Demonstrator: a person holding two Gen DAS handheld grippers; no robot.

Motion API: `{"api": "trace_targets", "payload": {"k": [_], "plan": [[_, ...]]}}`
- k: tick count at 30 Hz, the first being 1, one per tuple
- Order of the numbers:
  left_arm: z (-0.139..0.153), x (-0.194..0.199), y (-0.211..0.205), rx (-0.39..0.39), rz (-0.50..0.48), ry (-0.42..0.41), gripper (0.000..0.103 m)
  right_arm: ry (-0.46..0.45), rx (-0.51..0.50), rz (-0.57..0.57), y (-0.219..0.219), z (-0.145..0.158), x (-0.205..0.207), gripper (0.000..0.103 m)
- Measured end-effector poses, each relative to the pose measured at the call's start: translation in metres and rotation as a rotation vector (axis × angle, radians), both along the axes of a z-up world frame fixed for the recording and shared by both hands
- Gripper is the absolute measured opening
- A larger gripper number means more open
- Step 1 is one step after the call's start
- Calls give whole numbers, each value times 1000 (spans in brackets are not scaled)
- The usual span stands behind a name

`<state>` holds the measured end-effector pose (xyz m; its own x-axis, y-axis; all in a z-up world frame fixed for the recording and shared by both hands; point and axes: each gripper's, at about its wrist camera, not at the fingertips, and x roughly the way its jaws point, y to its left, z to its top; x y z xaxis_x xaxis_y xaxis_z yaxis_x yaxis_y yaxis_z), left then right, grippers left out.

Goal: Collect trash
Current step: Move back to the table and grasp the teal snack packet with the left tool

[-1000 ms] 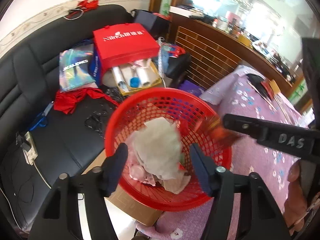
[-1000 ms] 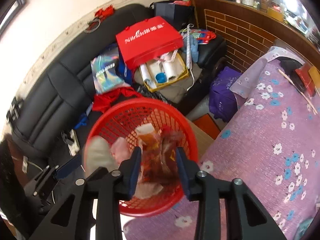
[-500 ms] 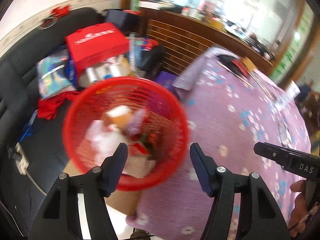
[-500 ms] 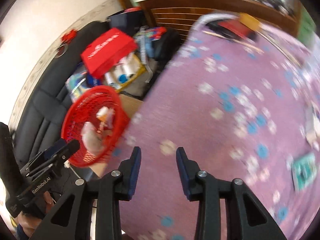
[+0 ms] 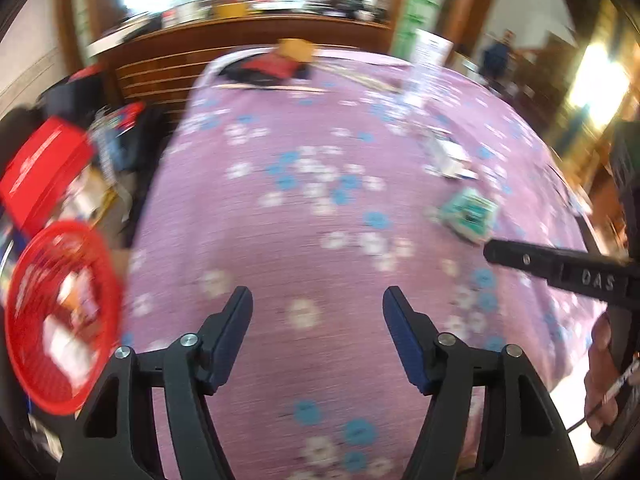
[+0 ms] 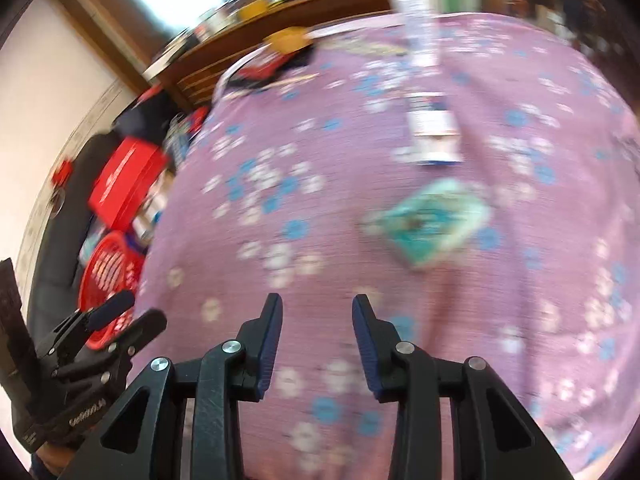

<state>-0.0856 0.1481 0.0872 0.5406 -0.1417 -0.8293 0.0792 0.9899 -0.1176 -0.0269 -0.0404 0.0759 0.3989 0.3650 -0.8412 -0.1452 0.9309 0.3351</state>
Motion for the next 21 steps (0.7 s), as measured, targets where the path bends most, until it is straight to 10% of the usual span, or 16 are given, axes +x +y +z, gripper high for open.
{"api": "trace_targets", "payload": {"k": [10,21], "plan": [[-9,45,-103,-20,-272,78,77,-13,-12,-300,-121,0,-30,39],[-55,131,-176,56,-396,181,78,-2,15,-369,-178,5,-66,39]]}}
